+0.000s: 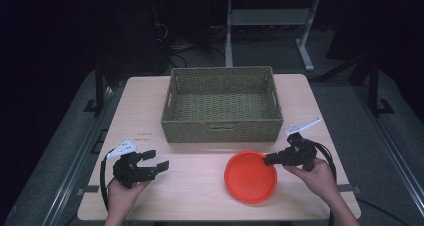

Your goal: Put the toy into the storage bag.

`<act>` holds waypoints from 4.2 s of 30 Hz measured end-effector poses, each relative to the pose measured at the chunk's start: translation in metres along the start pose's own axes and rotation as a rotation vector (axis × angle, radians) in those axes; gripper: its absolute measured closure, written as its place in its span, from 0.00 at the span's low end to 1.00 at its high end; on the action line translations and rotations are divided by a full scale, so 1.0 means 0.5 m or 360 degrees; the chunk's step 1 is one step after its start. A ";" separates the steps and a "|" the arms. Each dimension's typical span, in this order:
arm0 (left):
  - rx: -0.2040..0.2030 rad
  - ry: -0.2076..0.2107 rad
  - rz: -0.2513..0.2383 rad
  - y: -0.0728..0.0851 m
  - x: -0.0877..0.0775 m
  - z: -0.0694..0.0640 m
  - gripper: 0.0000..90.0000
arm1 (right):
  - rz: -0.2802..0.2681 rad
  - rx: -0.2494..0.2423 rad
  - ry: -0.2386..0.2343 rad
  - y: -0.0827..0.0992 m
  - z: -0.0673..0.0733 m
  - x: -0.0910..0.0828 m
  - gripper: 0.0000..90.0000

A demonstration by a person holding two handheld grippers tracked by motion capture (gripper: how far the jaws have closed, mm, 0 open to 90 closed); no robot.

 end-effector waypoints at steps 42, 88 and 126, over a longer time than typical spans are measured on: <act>0.0038 -0.0011 0.0021 0.003 0.003 -0.007 0.23 | -0.0132 -0.0160 0.0115 -0.299 0.016 -0.106 0.91; 0.0021 0.0009 0.0015 0.001 -0.001 -0.008 0.22 | -0.0167 0.0118 0.0215 -0.455 -0.121 -0.043 0.91; 0.0017 -0.0001 0.0024 0.005 -0.008 -0.005 0.22 | -0.0069 0.0323 0.0343 -0.423 -0.237 0.062 0.91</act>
Point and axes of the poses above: each handheld gripper's, and its own axes: x roughly forward along the jaws, y roughly out of its underside, z roughly to its left, the point moved 10 cm from there along x, roughly forward along the jaws, and after that the axes turned 4 degrees about y, right-handed, at the moved point
